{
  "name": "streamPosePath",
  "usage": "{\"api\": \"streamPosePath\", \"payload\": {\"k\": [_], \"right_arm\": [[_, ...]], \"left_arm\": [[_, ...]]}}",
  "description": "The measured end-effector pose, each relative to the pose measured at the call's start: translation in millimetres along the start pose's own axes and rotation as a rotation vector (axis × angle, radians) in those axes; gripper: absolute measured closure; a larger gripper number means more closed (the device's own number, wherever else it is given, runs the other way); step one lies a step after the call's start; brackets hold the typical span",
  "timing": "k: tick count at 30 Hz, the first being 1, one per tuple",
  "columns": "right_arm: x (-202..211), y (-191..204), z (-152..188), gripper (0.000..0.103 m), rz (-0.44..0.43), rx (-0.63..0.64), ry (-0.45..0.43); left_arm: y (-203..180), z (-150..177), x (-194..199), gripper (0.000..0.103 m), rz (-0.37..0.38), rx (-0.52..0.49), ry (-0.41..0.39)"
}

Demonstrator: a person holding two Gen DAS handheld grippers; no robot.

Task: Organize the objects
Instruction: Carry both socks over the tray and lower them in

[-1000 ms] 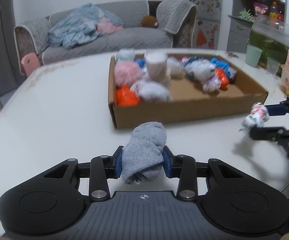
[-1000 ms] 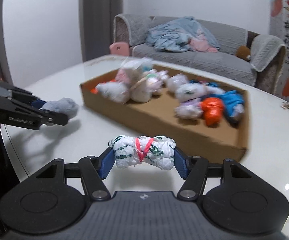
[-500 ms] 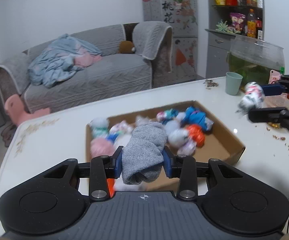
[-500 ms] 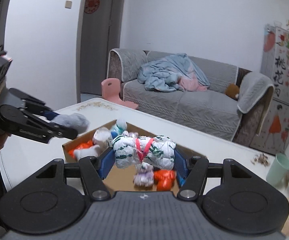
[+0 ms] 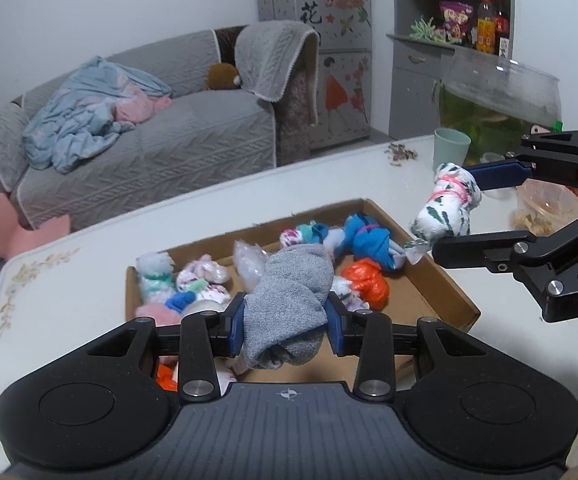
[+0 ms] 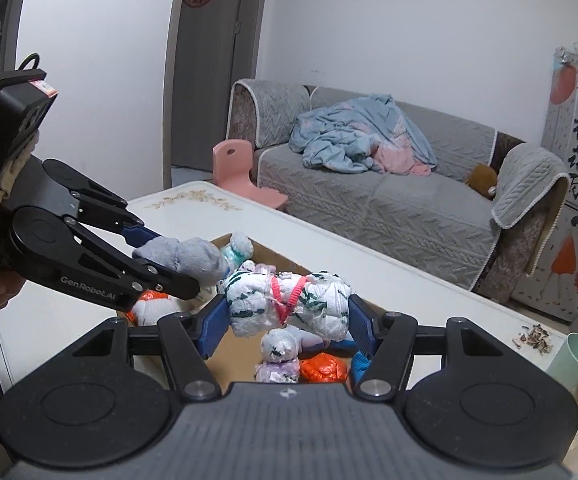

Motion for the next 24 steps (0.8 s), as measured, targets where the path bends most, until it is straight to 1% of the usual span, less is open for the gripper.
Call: {"api": "streamPosePath", "payload": {"k": [6, 12, 21, 24], "right_arm": [[-4.5, 1.6, 4.8, 0.044, -0.017, 0.003, 0.042], [-10.6, 4.9, 14.7, 0.044, -0.07, -0.012, 0.097], [-42.7, 9.9, 31.3, 0.044, -0.147, -0.045, 0.206], [-53.0, 7.3, 36.2, 0.044, -0.195, -0.065, 0.25]], "left_arm": [[-2.9, 7.6, -18.2, 0.057, 0.05, -0.027, 0.062], [-4.3, 23.9, -27.5, 0.057, 0.079, -0.079, 0.123], [-1.2, 31.1, -51.2, 0.057, 0.126, -0.052, 0.176], [-0.2, 31.9, -61.5, 0.057, 0.154, -0.058, 0.205]]}}
Point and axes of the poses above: each gripper's, at about its wrist camera, not at the fingertips, and x roughly against the way its jaws point, y to its left, z to its underside, the point moved 5 cm from there along -x, roughly the way its jaws point, and after that the axes turned 11 degrees about -x, right-handed, at the moved point
